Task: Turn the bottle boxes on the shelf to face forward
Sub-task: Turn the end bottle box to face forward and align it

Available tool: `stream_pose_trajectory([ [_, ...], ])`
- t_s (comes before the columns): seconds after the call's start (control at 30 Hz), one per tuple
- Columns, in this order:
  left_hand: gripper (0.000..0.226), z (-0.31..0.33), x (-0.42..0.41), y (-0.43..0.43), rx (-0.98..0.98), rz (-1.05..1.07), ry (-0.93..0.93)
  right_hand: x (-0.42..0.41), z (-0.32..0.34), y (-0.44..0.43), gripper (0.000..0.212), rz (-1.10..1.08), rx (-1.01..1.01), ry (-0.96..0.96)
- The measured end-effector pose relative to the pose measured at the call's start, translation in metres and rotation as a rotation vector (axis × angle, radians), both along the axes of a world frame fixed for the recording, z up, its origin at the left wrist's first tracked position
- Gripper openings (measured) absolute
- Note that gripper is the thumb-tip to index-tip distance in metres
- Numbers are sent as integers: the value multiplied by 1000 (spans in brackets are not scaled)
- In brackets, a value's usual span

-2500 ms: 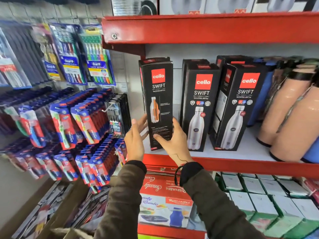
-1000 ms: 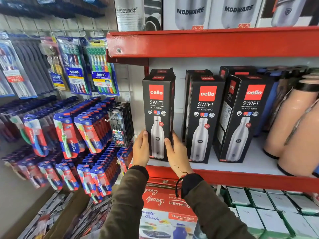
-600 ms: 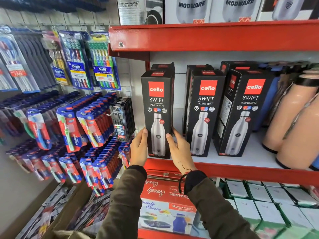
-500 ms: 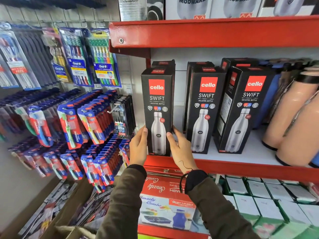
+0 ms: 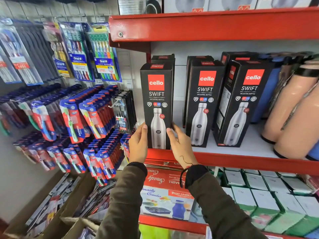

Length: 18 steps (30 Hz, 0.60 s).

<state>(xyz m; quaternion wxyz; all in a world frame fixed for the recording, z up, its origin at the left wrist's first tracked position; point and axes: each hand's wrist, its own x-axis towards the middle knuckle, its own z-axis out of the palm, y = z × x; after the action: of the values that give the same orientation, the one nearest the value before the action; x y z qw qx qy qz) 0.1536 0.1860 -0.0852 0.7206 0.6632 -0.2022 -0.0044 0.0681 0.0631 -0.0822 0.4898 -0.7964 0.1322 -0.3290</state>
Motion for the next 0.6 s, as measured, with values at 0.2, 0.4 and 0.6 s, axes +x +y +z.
stream_pose_trajectory([
  [0.2,32,0,-29,-12,-181,307,-167,-33,5,-18,32,-140,-7,-164],
  [0.4,33,9,-64,-47,-119,317,-552,-60,7,-51,33,-394,12,-334],
  [0.6,42,15,-88,-92,-58,-9,-501,-58,-2,-73,46,-324,72,-184],
])
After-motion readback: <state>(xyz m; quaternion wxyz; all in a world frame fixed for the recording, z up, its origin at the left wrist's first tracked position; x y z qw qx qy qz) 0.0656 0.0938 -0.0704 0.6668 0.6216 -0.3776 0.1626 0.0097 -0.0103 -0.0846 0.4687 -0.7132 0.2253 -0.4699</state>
